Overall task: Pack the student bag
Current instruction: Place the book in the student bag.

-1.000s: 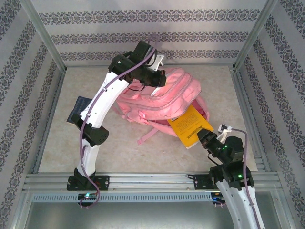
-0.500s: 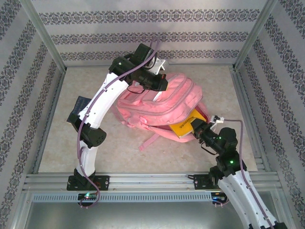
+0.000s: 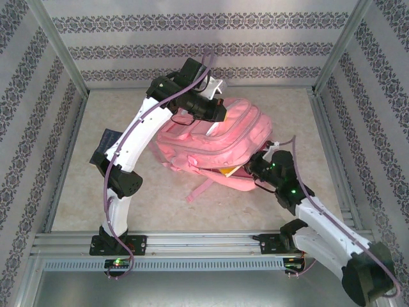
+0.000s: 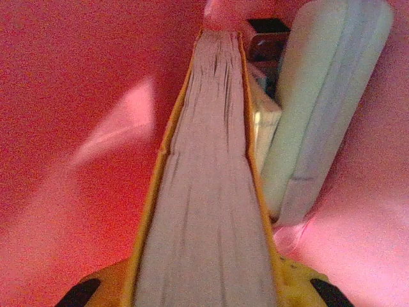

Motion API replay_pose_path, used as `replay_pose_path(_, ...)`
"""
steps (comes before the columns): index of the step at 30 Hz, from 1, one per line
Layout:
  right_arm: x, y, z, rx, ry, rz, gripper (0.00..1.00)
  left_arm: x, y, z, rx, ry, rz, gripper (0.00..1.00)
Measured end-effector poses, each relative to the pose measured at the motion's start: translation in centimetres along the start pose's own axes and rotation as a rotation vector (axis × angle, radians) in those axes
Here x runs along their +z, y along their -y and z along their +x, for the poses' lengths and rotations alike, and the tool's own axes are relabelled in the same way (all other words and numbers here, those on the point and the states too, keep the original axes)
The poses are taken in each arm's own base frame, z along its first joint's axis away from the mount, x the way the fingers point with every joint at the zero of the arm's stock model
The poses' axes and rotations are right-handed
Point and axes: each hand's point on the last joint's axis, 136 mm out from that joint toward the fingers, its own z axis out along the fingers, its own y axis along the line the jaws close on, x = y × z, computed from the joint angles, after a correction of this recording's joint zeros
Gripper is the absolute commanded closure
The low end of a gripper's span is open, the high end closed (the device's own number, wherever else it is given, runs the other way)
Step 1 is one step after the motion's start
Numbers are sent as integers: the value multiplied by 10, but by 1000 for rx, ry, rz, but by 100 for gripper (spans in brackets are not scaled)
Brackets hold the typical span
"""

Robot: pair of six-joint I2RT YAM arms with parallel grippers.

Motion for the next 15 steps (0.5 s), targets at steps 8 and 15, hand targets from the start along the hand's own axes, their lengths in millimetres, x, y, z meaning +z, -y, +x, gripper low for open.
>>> replay_pose_path(8,26,19,-21,-68,74,119,100,-2,2,-2,4,8,8,100)
replay_pose_path(15,53,25,-30,-75,96,169,99,-1,4,-3,4,9,30,100)
